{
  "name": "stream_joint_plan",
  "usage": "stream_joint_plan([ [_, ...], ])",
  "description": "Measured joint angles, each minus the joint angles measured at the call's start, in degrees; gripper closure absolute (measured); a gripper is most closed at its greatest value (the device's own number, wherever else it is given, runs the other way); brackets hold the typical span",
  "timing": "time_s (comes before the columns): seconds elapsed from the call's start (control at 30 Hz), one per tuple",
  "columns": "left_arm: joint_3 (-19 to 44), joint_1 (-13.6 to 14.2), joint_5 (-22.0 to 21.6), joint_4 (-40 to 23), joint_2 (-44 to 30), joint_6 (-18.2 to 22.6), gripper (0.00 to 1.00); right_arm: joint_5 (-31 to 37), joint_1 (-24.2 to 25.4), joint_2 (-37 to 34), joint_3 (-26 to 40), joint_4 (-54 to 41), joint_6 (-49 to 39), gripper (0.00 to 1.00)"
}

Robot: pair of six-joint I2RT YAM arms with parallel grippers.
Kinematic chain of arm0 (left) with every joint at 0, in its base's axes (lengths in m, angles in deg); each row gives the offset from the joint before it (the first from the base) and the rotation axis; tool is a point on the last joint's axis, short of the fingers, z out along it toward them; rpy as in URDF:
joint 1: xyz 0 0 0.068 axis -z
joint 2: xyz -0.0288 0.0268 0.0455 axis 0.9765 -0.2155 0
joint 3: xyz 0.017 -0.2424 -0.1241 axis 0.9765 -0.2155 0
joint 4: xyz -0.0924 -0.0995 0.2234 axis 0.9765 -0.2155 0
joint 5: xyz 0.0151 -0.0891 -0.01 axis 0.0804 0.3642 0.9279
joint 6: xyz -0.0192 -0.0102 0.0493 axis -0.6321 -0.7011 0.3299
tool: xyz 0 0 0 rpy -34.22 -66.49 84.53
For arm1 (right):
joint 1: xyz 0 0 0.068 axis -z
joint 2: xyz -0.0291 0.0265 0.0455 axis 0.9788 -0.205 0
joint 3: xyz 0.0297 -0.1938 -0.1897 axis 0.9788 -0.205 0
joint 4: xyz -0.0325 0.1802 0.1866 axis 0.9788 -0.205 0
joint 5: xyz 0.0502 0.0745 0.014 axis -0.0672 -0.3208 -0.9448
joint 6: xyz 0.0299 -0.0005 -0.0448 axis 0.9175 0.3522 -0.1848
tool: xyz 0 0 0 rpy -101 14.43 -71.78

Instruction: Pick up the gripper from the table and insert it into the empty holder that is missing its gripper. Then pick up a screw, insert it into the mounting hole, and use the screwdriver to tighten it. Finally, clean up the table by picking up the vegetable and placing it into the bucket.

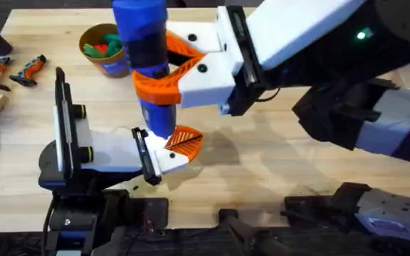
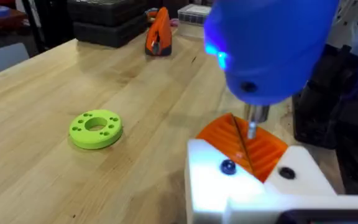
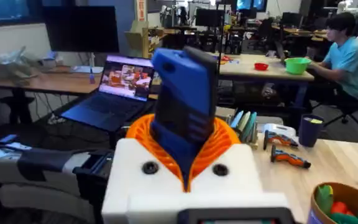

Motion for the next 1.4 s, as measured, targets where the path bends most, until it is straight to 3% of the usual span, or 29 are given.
stream_joint_plan([
  [1.4,0.0,0.0,0.0,0.0,0.0,0.0,0.989,0.0,-0.3,-3.9,0.0,0.6,-1.1,0.976],
])
